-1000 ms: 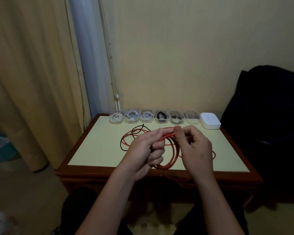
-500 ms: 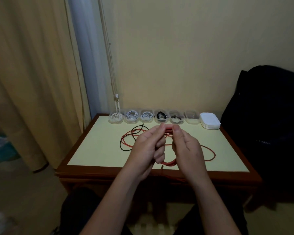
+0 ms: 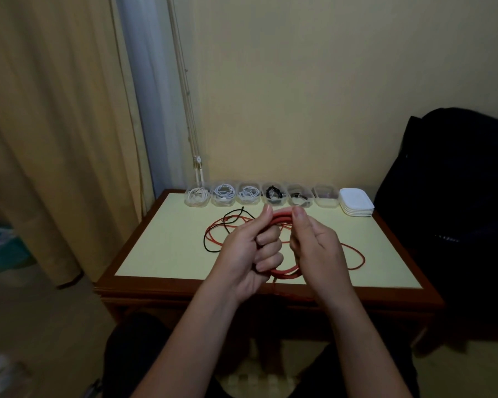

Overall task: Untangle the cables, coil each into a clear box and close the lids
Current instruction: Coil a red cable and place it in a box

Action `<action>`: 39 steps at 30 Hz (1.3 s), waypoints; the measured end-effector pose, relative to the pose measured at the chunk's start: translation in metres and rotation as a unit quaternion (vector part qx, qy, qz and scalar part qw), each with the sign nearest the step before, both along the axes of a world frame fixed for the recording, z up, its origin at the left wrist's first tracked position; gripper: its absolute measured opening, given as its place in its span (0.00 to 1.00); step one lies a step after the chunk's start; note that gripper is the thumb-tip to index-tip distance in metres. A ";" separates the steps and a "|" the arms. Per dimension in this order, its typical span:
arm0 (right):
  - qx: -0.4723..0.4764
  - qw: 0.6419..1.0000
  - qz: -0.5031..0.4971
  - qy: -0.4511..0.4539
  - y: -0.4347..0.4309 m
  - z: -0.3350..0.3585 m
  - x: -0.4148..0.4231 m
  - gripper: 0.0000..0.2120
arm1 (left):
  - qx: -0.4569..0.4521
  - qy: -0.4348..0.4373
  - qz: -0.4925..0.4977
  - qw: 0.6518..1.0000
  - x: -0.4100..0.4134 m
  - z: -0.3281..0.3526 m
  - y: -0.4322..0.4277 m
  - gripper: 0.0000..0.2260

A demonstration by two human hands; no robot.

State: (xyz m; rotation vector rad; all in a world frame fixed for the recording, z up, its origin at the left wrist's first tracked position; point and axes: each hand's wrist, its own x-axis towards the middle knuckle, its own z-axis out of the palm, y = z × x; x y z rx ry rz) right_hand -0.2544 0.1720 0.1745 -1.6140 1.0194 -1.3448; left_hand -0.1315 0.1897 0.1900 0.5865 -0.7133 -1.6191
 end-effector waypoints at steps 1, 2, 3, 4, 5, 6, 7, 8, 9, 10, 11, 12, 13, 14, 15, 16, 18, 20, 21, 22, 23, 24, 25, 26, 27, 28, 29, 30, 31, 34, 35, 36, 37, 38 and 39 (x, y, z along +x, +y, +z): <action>0.003 1.000 -0.003 -0.001 -0.001 0.000 0.000 0.18 | 0.002 -0.008 0.000 1.000 0.000 0.000 0.000 0.18; 0.004 1.000 -0.006 -0.001 -0.001 -0.001 -0.001 0.18 | 0.001 -0.017 0.003 1.000 0.000 0.001 0.001 0.18; 0.003 1.000 -0.006 -0.003 -0.001 -0.001 -0.001 0.18 | -0.001 -0.027 0.006 1.000 0.000 0.002 0.002 0.19; 0.001 1.000 -0.003 -0.007 -0.001 -0.001 -0.002 0.18 | -0.003 -0.032 0.009 0.999 0.000 0.002 0.002 0.19; -0.004 1.000 0.001 -0.010 0.000 -0.001 -0.002 0.18 | -0.004 -0.032 0.011 0.999 0.000 0.003 0.002 0.19; -0.009 1.000 0.003 -0.010 0.000 0.000 -0.003 0.19 | -0.004 -0.024 0.012 1.000 0.001 0.004 0.002 0.18; -0.013 1.000 0.000 -0.007 0.000 0.000 -0.003 0.21 | -0.004 -0.007 0.012 1.000 0.003 0.005 0.001 0.16; -0.011 1.000 -0.009 -0.002 -0.002 0.001 -0.005 0.23 | -0.002 0.018 0.011 1.000 0.007 0.006 0.000 0.15; -0.006 1.000 -0.022 0.001 -0.003 0.001 -0.007 0.25 | 0.005 0.047 0.013 0.999 0.012 0.007 -0.002 0.15; -0.003 0.999 -0.037 0.004 -0.005 0.002 -0.011 0.24 | 0.013 0.077 0.018 0.997 0.018 0.008 -0.003 0.16; -0.005 0.999 -0.051 0.007 -0.007 0.002 -0.016 0.23 | 0.018 0.106 0.026 0.994 0.025 0.009 -0.004 0.16; -0.011 0.998 -0.064 0.011 -0.009 0.002 -0.022 0.21 | 0.019 0.134 0.036 0.990 0.034 0.011 -0.005 0.15; -0.018 0.997 -0.073 0.016 -0.011 0.002 -0.027 0.18 | 0.019 0.159 0.048 0.986 0.043 0.012 -0.006 0.15; -0.024 0.996 -0.081 0.023 -0.013 0.001 -0.032 0.16 | 0.018 0.183 0.061 0.981 0.052 0.013 -0.006 0.14; -0.029 0.995 -0.086 0.030 -0.015 0.000 -0.037 0.14 | 0.015 0.206 0.073 0.976 0.062 0.013 -0.007 0.14; -0.030 0.995 -0.092 0.038 -0.017 -0.001 -0.040 0.12 | 0.010 0.230 0.081 0.970 0.071 0.012 -0.008 0.13; -0.031 0.993 -0.102 0.050 -0.020 -0.004 -0.044 0.09 | 0.001 0.277 0.091 0.957 0.088 0.011 -0.008 0.14; -0.029 0.991 -0.115 0.057 -0.023 -0.008 -0.047 0.07 | -0.007 0.303 0.108 0.947 0.101 0.011 -0.008 0.15; -0.028 0.990 -0.123 0.061 -0.024 -0.009 -0.048 0.06 | -0.010 0.310 0.119 0.943 0.105 0.011 -0.007 0.15; -0.031 0.988 -0.133 0.068 -0.024 -0.010 -0.048 0.05 | -0.012 0.313 0.131 0.940 0.108 0.012 -0.007 0.15; -0.036 0.986 -0.141 0.078 -0.024 -0.010 -0.048 0.04 | -0.014 0.313 0.146 0.938 0.109 0.012 -0.007 0.15; -0.044 0.984 -0.148 0.094 -0.024 -0.011 -0.047 0.04 | -0.015 0.307 0.164 0.937 0.110 0.013 -0.007 0.15; -0.051 0.980 -0.153 0.114 -0.023 -0.011 -0.046 0.03 | -0.014 0.295 0.185 0.937 0.110 0.014 -0.007 0.14; -0.060 0.977 -0.156 0.136 -0.023 -0.012 -0.046 0.03 | -0.013 0.276 0.205 0.939 0.107 0.015 -0.007 0.13; -0.069 0.972 -0.159 0.157 -0.023 -0.013 -0.045 0.02 | -0.012 0.249 0.225 0.942 0.105 0.015 -0.007 0.13; -0.081 0.968 -0.160 0.177 -0.023 -0.015 -0.044 0.03 | -0.013 0.216 0.244 0.945 0.102 0.014 -0.008 0.13; -0.094 0.963 -0.159 0.198 -0.024 -0.016 -0.044 0.03 | -0.015 0.176 0.265 0.948 0.098 0.014 -0.008 0.14; -0.109 0.956 -0.157 0.221 -0.024 -0.018 -0.043 0.04 | -0.020 0.132 0.286 0.949 0.095 0.013 -0.008 0.14; -0.126 0.949 -0.154 0.245 -0.025 -0.018 -0.043 0.05 | -0.027 0.081 0.308 0.948 0.090 0.012 -0.009 0.14; -0.165 0.930 -0.126 0.302 -0.023 -0.019 -0.036 0.07 | -0.051 -0.079 0.347 0.933 0.075 0.011 -0.007 0.14; -0.169 0.930 -0.110 0.307 -0.021 -0.018 -0.033 0.08 | -0.057 -0.123 0.343 0.930 0.070 0.011 -0.006 0.14; -0.168 0.933 -0.092 0.304 -0.019 -0.018 -0.030 0.08 | -0.061 -0.161 0.332 0.928 0.064 0.011 -0.005 0.14; -0.161 0.940 -0.074 0.291 -0.017 -0.017 -0.027 0.09 | -0.063 -0.199 0.320 0.924 0.059 0.011 -0.005 0.14; -0.151 0.949 -0.057 0.271 -0.015 -0.016 -0.025 0.10 | -0.066 -0.241 0.307 0.918 0.053 0.011 -0.004 0.15; -0.142 0.957 -0.043 0.248 -0.012 -0.014 -0.023 0.11 | -0.072 -0.280 0.293 0.912 0.049 0.010 -0.003 0.15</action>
